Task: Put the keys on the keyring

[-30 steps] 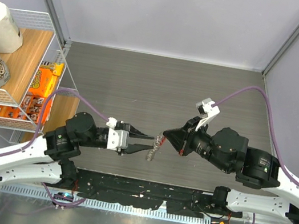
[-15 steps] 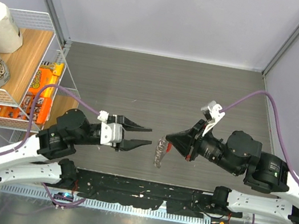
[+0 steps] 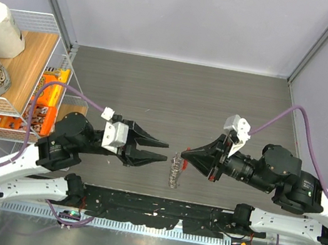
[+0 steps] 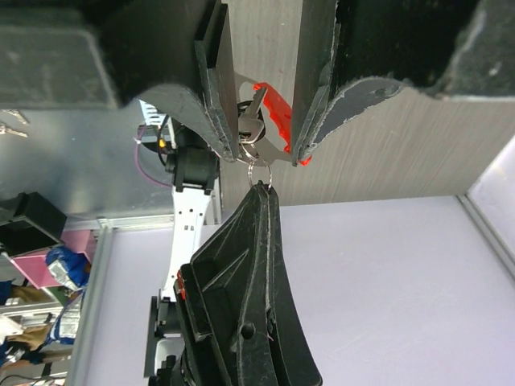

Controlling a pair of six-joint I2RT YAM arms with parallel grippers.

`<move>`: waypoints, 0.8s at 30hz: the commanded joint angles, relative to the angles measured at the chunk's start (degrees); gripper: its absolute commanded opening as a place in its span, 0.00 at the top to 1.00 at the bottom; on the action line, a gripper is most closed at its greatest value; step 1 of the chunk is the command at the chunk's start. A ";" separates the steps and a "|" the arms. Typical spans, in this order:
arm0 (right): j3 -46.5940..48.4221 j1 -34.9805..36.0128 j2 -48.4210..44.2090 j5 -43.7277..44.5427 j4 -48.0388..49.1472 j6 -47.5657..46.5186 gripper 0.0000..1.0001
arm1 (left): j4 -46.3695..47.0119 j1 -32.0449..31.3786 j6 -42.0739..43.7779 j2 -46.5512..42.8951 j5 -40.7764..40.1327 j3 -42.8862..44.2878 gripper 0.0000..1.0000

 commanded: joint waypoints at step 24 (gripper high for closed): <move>4.82 0.29 1.89 -9.74 10.87 -11.54 0.94 | 1.04 -0.15 -9.12 3.01 5.36 6.04 0.71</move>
